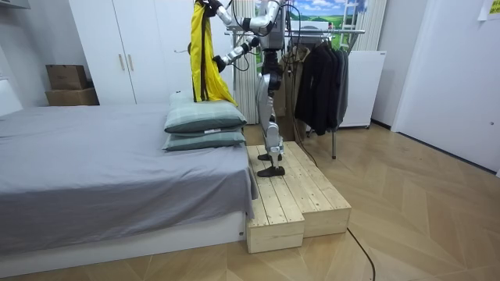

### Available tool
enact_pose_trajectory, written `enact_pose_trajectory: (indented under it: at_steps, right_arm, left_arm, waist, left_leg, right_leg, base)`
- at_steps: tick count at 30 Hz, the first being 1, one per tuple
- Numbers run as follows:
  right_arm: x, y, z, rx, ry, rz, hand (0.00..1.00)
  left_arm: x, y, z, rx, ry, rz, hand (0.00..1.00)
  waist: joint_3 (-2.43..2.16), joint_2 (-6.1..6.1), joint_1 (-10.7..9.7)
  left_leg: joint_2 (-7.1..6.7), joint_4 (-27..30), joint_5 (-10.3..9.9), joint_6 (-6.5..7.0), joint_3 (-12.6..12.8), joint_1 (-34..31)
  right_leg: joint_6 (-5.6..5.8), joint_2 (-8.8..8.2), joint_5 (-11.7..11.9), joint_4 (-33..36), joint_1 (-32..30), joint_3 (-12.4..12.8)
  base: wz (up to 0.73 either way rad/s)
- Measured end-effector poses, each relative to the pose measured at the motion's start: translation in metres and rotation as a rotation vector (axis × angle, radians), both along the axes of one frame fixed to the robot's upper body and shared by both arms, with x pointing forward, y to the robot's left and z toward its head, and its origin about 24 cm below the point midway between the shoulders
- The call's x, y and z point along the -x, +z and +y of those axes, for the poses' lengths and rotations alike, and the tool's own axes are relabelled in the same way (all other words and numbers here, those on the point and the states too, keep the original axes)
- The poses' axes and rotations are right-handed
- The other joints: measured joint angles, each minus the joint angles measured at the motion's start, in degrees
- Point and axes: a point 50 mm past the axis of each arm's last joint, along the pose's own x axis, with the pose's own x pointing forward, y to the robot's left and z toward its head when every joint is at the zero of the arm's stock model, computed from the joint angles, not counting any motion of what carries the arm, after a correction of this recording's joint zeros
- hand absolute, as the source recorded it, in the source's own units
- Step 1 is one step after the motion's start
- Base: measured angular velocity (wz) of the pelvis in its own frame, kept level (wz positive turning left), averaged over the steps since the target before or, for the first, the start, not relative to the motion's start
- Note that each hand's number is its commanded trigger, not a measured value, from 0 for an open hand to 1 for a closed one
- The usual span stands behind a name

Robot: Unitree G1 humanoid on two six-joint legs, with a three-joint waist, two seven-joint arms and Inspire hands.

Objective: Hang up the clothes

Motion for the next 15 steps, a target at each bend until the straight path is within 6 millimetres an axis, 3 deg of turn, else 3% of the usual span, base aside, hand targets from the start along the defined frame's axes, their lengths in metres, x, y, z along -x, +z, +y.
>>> enact_pose_trajectory:
  at_steps: [15]
  right_arm:
    - [-0.001, 0.002, 0.002, 0.075, 0.028, -0.054, 1.0]
  left_arm:
    - [-0.003, 0.013, -0.005, -0.008, -0.021, -0.036, 1.0]
  waist:
    - [0.19, -0.06, 0.64]
  left_leg:
    - [-0.28, 0.18, 0.02, 0.03, -0.56, -0.69]
  right_leg:
    - [0.0, -0.28, 0.0, 0.0, -0.3, -0.51]
  base:
    - [0.02]
